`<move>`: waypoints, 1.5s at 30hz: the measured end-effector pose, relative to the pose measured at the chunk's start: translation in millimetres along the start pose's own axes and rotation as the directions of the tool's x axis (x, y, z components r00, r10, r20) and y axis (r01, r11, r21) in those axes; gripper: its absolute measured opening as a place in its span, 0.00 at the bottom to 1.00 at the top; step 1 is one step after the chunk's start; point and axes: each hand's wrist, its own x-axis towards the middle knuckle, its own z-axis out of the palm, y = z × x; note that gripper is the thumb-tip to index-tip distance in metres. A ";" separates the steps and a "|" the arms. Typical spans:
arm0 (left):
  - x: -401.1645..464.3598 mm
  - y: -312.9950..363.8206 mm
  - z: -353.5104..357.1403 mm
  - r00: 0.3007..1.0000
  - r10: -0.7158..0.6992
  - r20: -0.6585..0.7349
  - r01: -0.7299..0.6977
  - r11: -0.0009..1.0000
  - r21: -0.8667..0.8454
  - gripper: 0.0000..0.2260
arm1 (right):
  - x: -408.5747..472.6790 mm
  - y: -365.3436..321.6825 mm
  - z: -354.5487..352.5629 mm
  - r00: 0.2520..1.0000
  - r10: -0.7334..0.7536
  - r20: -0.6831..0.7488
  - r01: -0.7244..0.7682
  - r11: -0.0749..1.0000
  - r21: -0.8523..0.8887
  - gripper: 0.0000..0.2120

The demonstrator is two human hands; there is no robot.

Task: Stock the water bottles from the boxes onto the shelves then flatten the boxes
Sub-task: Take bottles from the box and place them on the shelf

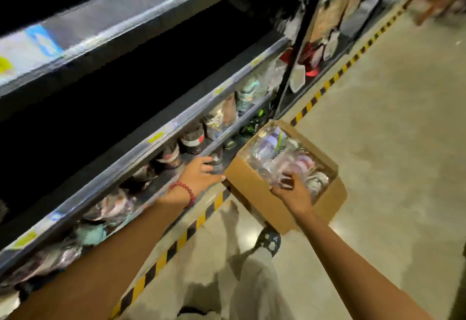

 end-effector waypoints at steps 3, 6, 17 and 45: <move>44.0 27.9 57.7 0.994 -0.056 0.094 0.050 0.997 0.067 0.31 | 35.6 34.0 -52.2 0.988 0.136 -0.071 -0.133 0.990 0.047 0.28; 89.9 52.7 116.6 0.979 -0.098 0.178 0.072 0.986 0.147 0.26 | 72.5 58.8 -92.9 0.959 0.256 -0.121 -0.246 0.965 0.092 0.27; 235.7 47.2 242.5 0.942 -0.263 0.209 0.207 0.944 0.256 0.29 | 204.9 139.6 -129.9 0.910 0.406 -0.085 -0.394 0.910 0.125 0.24; 467.3 -130.5 365.4 0.965 -0.156 0.213 -0.087 0.573 0.815 0.42 | 445.9 307.4 12.2 0.771 0.598 -0.218 -0.533 0.794 0.294 0.34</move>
